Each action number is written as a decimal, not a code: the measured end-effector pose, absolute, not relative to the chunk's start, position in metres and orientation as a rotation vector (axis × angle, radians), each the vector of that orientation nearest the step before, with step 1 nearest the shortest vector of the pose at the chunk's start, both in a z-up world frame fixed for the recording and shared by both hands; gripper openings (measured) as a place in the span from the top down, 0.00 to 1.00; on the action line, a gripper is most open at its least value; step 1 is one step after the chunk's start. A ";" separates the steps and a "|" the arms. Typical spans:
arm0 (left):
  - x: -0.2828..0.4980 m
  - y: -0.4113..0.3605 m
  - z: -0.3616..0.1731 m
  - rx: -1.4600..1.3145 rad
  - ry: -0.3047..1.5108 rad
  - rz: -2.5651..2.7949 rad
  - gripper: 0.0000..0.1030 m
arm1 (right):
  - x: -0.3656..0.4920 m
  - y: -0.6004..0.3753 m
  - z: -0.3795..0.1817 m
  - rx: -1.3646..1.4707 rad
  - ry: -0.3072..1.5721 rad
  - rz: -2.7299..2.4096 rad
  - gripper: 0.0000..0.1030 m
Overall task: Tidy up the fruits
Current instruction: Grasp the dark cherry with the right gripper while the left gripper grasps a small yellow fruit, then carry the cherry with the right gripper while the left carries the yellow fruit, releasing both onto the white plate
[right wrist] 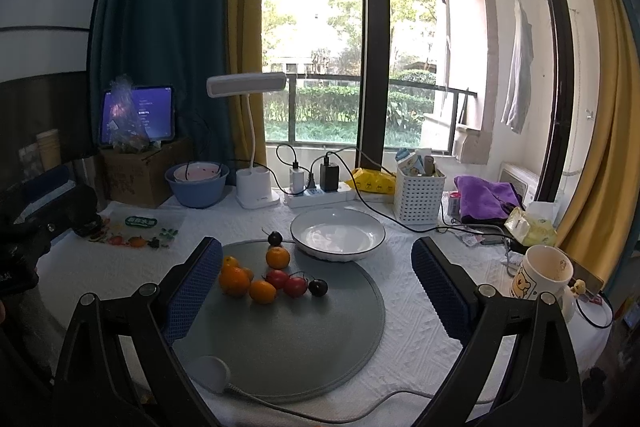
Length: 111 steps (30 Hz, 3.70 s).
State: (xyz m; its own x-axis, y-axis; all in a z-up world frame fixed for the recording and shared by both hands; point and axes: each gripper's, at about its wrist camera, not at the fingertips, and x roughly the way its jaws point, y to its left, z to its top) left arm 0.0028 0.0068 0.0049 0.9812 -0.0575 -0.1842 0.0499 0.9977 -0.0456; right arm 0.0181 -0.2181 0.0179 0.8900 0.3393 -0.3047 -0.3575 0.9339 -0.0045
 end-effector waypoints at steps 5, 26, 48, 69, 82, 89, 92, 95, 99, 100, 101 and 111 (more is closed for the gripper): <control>0.031 0.007 -0.007 -0.025 0.245 -0.057 0.00 | 0.042 -0.217 0.010 -0.074 0.343 0.365 0.06; 0.146 0.022 -0.096 -0.041 0.634 -0.020 0.08 | 0.161 -0.204 -0.064 -0.060 0.629 0.401 0.21; 0.193 0.029 -0.146 -0.079 0.866 -0.029 0.72 | 0.218 -0.178 -0.120 -0.066 0.864 0.539 0.59; 0.185 0.023 -0.095 -0.086 0.746 -0.029 0.72 | 0.212 -0.189 -0.092 -0.047 0.770 0.595 0.72; 0.220 -0.016 -0.079 -0.044 0.716 -0.104 0.72 | 0.234 -0.215 -0.076 -0.026 0.705 0.578 0.72; 0.247 -0.042 -0.081 -0.026 0.725 -0.163 0.72 | 0.254 -0.223 -0.082 -0.007 0.713 0.574 0.72; 0.260 -0.050 -0.083 -0.024 0.733 -0.180 0.72 | 0.261 -0.223 -0.083 0.001 0.716 0.579 0.72; 0.271 -0.058 -0.085 -0.019 0.741 -0.191 0.72 | 0.268 -0.223 -0.085 0.004 0.718 0.589 0.72; 0.285 -0.065 -0.090 -0.016 0.757 -0.203 0.72 | 0.275 -0.221 -0.089 0.004 0.729 0.601 0.72; 0.289 -0.067 -0.091 -0.016 0.763 -0.204 0.72 | 0.277 -0.220 -0.091 0.004 0.732 0.604 0.72; 0.292 -0.069 -0.092 -0.016 0.768 -0.206 0.72 | 0.278 -0.219 -0.091 0.006 0.735 0.607 0.72; 0.311 -0.083 -0.099 -0.006 0.798 -0.243 0.72 | 0.283 -0.222 -0.094 0.014 0.737 0.583 0.66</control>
State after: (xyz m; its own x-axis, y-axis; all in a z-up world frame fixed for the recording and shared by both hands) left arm 0.3107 -0.0826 -0.0985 0.6721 -0.2179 -0.7076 0.2132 0.9722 -0.0969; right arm 0.2825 -0.2221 -0.0935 0.5902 0.5058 -0.6291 -0.4960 0.8421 0.2117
